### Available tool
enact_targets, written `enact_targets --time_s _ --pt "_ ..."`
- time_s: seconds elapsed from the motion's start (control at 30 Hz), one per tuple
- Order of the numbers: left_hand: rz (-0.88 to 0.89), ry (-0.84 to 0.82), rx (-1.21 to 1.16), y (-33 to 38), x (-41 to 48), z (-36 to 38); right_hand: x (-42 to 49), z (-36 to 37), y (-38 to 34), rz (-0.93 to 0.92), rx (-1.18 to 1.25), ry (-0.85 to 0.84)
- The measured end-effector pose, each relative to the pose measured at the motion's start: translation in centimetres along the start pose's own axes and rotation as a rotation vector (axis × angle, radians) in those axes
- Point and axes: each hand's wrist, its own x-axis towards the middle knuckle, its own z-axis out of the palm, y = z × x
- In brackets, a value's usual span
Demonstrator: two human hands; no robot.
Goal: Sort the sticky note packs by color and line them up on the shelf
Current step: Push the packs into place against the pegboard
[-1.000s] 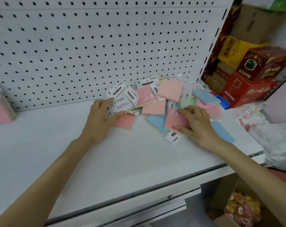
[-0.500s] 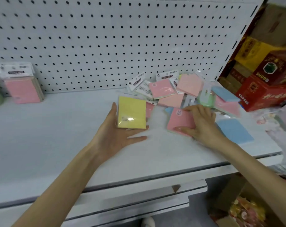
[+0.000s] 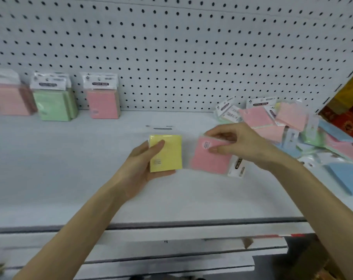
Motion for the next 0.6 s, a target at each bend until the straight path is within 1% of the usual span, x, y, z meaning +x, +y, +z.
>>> enact_targets --time_s 0.07,0.13,0.2,0.27,0.37,0.4,0.47,0.53,0.57,0.6 --pt "0.054 -0.03 0.102 1.2 -1.0 -2.7 2.0 3.0 -2.4 -0.007 -0.037 -0.118" --pt "0.097 -0.051 0.183 2.5 -2.0 -5.5 4.2 6.7 -4.6 -0.016 -0.061 -0.147" --pt "0.147 -0.013 0.252 3.9 -2.7 -8.7 6.5 10.6 -6.5 -0.021 -0.077 -0.092" --pt "0.194 0.062 0.29 4.9 -2.8 -12.0 8.8 14.1 -8.0 -0.076 -0.106 -0.032" --pt "0.238 0.165 0.22 5.9 -2.8 -16.7 11.9 18.0 -9.6 -0.154 -0.16 0.041" --pt "0.25 0.203 0.187 6.2 -2.8 -18.0 12.8 19.0 -9.8 -0.153 -0.198 0.088" --pt "0.26 0.267 0.121 6.9 -2.7 -20.2 14.3 20.7 -9.7 -0.126 -0.235 0.233" --pt "0.258 0.317 0.035 7.5 -2.5 -22.1 15.1 22.3 -9.3 -0.048 -0.094 0.386" --pt "0.258 0.34 -0.011 7.8 -2.3 -22.9 15.1 23.2 -9.3 0.023 0.025 0.415" --pt "0.262 0.359 -0.049 8.1 -2.0 -23.6 14.9 24.2 -9.5 0.106 0.154 0.395"
